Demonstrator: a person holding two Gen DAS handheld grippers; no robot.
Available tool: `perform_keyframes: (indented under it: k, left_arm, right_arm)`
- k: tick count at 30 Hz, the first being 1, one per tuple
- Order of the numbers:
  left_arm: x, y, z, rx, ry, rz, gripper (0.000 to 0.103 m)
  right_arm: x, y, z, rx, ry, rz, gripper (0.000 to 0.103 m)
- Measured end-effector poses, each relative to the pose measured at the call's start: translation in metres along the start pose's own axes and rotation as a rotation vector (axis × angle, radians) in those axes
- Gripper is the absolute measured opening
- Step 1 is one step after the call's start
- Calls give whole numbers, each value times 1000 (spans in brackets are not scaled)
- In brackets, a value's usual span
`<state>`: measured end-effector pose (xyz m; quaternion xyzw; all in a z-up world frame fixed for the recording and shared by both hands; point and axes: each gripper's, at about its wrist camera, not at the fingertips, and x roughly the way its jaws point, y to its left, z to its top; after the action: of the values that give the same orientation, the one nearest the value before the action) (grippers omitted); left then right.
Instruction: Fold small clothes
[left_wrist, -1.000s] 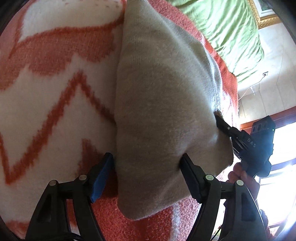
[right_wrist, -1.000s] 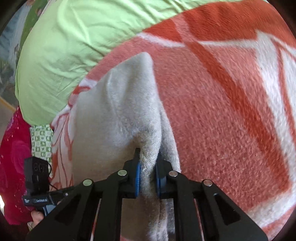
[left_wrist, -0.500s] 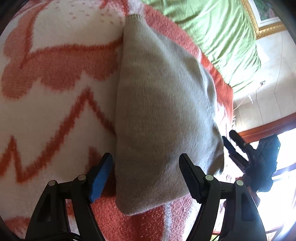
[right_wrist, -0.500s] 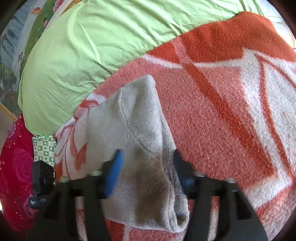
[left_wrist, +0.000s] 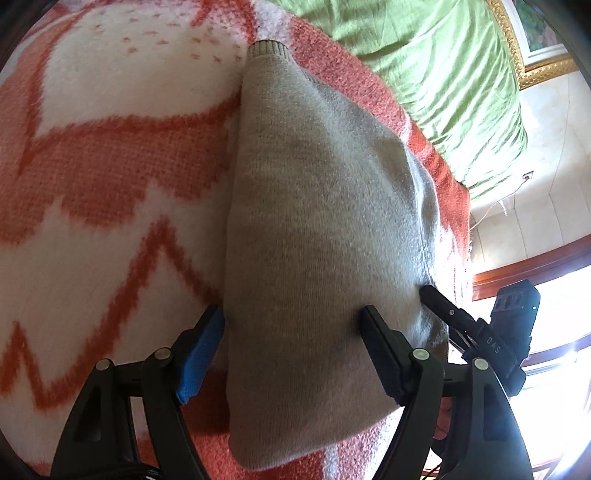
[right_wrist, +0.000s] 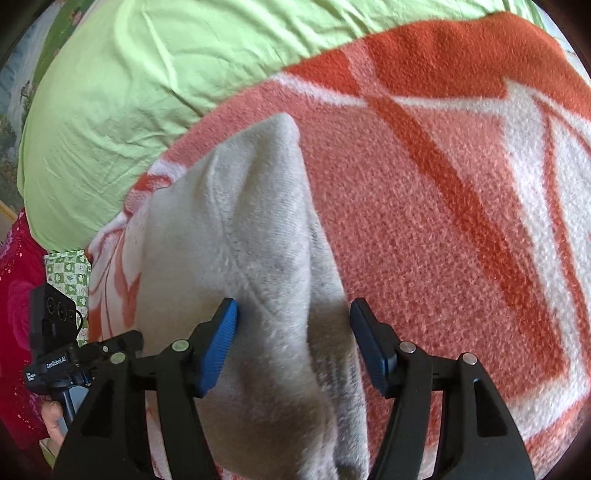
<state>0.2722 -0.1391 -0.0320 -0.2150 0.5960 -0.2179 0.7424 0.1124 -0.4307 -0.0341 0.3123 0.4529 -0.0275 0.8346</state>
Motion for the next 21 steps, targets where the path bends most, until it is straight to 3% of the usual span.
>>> perform_keyframes:
  k: [15, 18, 21]
  left_arm:
    - [45, 11, 21, -78, 32, -33, 94]
    - [46, 9, 22, -67, 28, -27, 94]
    - [48, 0, 22, -34, 23, -30, 85]
  right_arm:
    - [26, -11, 22, -22, 66, 86, 67]
    - [30, -14, 24, -24, 76, 112, 67]
    - [33, -16, 26, -25, 81, 131, 68]
